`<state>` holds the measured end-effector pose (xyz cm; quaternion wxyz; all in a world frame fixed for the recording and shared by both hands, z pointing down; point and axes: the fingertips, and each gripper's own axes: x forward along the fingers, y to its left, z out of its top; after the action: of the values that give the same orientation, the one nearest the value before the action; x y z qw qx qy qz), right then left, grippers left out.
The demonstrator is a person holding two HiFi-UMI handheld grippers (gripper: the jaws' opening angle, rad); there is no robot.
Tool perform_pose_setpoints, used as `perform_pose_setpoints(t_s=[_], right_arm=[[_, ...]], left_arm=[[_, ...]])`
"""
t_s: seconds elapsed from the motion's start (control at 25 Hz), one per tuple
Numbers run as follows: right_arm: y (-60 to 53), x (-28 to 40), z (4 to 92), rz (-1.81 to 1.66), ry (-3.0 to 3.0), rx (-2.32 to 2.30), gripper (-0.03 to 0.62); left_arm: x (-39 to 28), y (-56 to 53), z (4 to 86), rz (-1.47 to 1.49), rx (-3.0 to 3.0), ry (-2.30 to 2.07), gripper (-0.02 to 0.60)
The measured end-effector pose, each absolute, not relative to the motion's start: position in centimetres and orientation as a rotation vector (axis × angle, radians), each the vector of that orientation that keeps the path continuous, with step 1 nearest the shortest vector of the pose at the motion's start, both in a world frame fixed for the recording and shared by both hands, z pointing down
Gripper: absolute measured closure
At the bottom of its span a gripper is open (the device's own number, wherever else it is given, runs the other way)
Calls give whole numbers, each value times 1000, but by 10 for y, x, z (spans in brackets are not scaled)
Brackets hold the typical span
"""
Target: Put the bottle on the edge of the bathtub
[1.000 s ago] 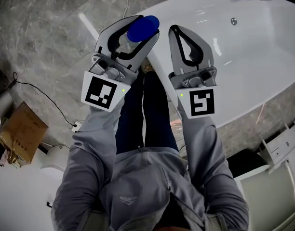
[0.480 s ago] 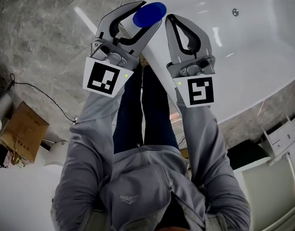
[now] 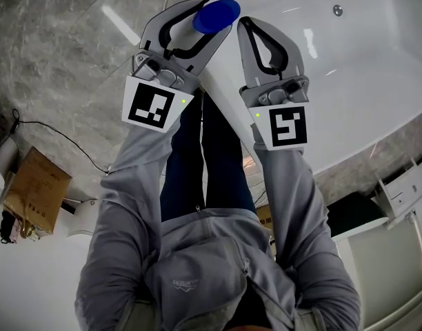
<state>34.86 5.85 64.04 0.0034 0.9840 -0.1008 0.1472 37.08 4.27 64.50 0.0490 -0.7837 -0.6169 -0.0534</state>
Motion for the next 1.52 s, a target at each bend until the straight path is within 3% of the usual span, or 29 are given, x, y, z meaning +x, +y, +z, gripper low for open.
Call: perform_pose_setpoints(t_s=[0.76,1.04,1.52], right_arm=[[56,346,643,501,-311,3092,589],[50,342,635,519,-306,3089,589],[39,322,603,542,-258,3112,589]], left_arm=[[366,51,655,-156,-2338,-1950,422],[364,43,659,-244,-2305,-1983,342],[356,11,633,-359,-2384,-1894,341]])
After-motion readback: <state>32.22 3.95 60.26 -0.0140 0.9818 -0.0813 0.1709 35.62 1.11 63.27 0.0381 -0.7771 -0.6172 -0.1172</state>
